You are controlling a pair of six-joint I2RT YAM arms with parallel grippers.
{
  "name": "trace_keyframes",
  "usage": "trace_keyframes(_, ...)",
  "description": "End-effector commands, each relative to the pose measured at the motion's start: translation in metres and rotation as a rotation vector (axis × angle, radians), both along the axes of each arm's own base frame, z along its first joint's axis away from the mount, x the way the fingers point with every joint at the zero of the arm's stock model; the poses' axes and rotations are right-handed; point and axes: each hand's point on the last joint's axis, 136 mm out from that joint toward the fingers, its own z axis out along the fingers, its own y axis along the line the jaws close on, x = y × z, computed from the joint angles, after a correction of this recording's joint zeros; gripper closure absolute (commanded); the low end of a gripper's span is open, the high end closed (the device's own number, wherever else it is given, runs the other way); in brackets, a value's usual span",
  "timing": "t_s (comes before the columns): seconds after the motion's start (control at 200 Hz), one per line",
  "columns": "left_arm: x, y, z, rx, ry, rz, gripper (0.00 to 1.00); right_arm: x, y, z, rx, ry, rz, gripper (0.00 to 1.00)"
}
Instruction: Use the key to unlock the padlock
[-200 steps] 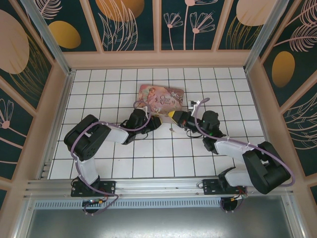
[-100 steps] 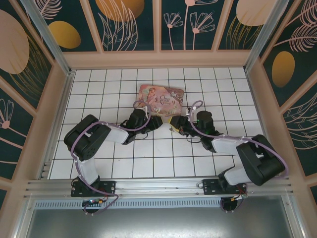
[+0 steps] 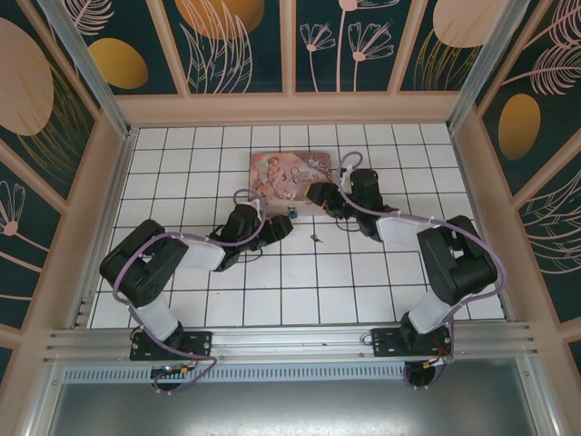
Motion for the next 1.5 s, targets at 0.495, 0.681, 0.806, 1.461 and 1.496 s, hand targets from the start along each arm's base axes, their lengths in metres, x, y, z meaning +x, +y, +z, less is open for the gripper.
trace_keyframes(0.495,0.011,0.033,0.04,-0.006,-0.067,0.087,0.14,-0.062,-0.019,-0.07,-0.441,0.02,0.137,0.47)
trace_keyframes(0.681,0.012,0.043,0.045,0.008,-0.073,0.113,0.12,-0.069,-0.011,-0.095,-0.633,0.017,0.183,0.48)
trace_keyframes(0.806,0.011,0.048,0.044,0.017,-0.071,0.12,0.11,-0.07,-0.008,-0.105,-0.701,0.019,0.202,0.49)
trace_keyframes(1.461,0.012,0.049,0.041,0.003,-0.06,0.122,0.1,-0.084,-0.002,-0.137,-0.961,0.044,0.257,0.58)
trace_keyframes(1.496,0.012,0.048,0.042,0.001,-0.06,0.122,0.1,-0.085,-0.002,-0.138,-0.968,0.049,0.256,0.6)
